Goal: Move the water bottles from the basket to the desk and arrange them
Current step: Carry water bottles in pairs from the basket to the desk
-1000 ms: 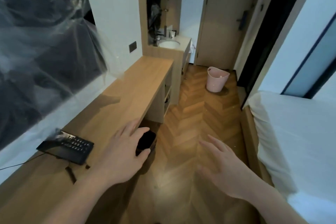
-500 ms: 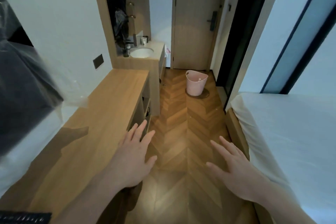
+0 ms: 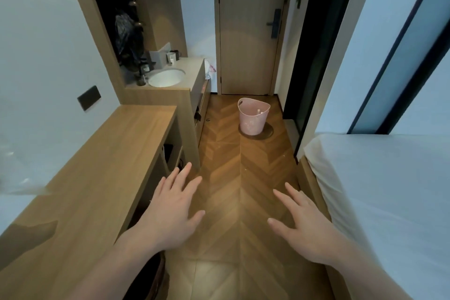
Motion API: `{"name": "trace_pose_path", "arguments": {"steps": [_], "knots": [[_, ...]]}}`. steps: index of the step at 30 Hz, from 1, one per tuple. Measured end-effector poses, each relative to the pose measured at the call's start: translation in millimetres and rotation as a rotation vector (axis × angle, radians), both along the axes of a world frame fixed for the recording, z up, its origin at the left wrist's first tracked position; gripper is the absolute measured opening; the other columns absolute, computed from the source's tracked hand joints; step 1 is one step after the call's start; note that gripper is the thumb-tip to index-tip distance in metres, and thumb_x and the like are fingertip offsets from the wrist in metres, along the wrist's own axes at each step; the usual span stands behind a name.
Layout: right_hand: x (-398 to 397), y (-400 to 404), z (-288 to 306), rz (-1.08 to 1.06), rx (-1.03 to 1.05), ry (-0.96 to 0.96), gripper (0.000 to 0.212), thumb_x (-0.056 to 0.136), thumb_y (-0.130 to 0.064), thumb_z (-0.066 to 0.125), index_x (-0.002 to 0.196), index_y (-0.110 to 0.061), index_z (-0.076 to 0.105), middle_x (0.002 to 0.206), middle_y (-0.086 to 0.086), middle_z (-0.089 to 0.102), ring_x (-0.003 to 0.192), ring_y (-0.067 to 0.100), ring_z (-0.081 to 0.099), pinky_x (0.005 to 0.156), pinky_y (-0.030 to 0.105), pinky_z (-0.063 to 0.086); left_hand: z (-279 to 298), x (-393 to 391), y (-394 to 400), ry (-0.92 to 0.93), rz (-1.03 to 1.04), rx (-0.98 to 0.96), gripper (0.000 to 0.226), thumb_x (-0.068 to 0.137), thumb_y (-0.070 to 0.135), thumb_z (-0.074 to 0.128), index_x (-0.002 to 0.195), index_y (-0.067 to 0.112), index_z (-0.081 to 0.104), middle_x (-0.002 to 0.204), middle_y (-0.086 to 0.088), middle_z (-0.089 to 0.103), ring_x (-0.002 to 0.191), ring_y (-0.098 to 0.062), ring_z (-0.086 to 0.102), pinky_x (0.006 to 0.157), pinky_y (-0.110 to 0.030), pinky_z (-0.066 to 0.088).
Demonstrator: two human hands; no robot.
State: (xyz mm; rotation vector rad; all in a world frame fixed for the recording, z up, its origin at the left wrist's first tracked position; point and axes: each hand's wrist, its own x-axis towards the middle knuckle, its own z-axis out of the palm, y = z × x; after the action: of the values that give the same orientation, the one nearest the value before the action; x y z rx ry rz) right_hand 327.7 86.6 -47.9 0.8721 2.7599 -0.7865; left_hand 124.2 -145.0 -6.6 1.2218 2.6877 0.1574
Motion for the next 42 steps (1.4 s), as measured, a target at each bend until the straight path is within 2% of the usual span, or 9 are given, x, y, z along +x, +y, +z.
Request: {"name": "trace_pose_path", "arguments": {"steps": [6,14,20,27,32,36,42], "knots": [[-59,98,18,0.061,0.045,-0.007,0.077,0.098,-0.074,0.043,0.164,-0.051,0.011,0.174,-0.02,-0.01,0.163,0.018,-0.004,0.13,0.044,0.011,5,-39,83,-0.01,0.081,0.052,0.077,0.102,0.062,0.045,0.164,0.041,0.004,0.171,0.01,-0.022,0.158,-0.017,-0.019,0.127,-0.041,-0.007],[-127,180,14,0.109,0.013,-0.015,0.076,0.099,-0.072,0.045,0.164,-0.05,0.012,0.174,-0.019,-0.009,0.163,0.019,-0.003,0.13,0.045,0.014,-13,-104,164,-0.017,0.127,0.024,0.077,0.1,0.066,0.045,0.163,0.045,0.006,0.171,0.012,-0.019,0.159,-0.017,-0.016,0.12,-0.036,-0.011],[-186,256,7,0.078,-0.014,-0.081,0.076,0.101,-0.069,0.046,0.165,-0.048,0.012,0.174,-0.02,-0.01,0.163,0.018,-0.005,0.131,0.045,0.011,-31,-179,248,-0.062,0.051,0.052,0.076,0.1,0.063,0.048,0.163,0.043,0.01,0.172,0.011,-0.018,0.159,-0.017,-0.016,0.119,-0.035,-0.011],[-286,355,-5,-0.008,-0.022,-0.119,0.077,0.1,-0.069,0.048,0.165,-0.049,0.011,0.174,-0.019,-0.009,0.163,0.019,-0.002,0.131,0.043,0.013,-43,-298,360,-0.103,-0.031,0.072,0.077,0.101,0.06,0.049,0.164,0.041,0.009,0.172,0.01,-0.016,0.159,-0.019,-0.014,0.129,-0.043,-0.004],[-358,413,-15,-0.055,-0.039,-0.115,0.082,0.098,-0.072,0.048,0.165,-0.05,0.005,0.174,-0.02,-0.008,0.163,0.02,0.0,0.131,0.045,0.014,-50,-385,439,-0.073,-0.116,0.056,0.077,0.1,0.061,0.049,0.164,0.04,0.012,0.173,0.007,-0.014,0.16,-0.021,-0.011,0.123,-0.039,-0.009],[-388,460,-22,-0.104,-0.077,-0.119,0.082,0.099,-0.071,0.047,0.165,-0.048,0.005,0.174,-0.019,-0.011,0.163,0.021,-0.003,0.131,0.045,0.012,-58,-426,500,-0.095,-0.177,0.006,0.077,0.1,0.058,0.052,0.164,0.038,0.014,0.173,0.005,-0.017,0.16,-0.024,-0.011,0.126,-0.04,-0.004],[-437,567,-45,-0.175,-0.074,-0.142,0.082,0.099,-0.071,0.045,0.166,-0.046,0.004,0.175,-0.016,-0.011,0.163,0.023,-0.005,0.132,0.045,0.009,-72,-487,604,-0.098,-0.23,0.0,0.081,0.096,0.061,0.054,0.163,0.041,0.013,0.172,0.007,-0.017,0.16,-0.023,-0.011,0.123,-0.038,-0.008]]}}
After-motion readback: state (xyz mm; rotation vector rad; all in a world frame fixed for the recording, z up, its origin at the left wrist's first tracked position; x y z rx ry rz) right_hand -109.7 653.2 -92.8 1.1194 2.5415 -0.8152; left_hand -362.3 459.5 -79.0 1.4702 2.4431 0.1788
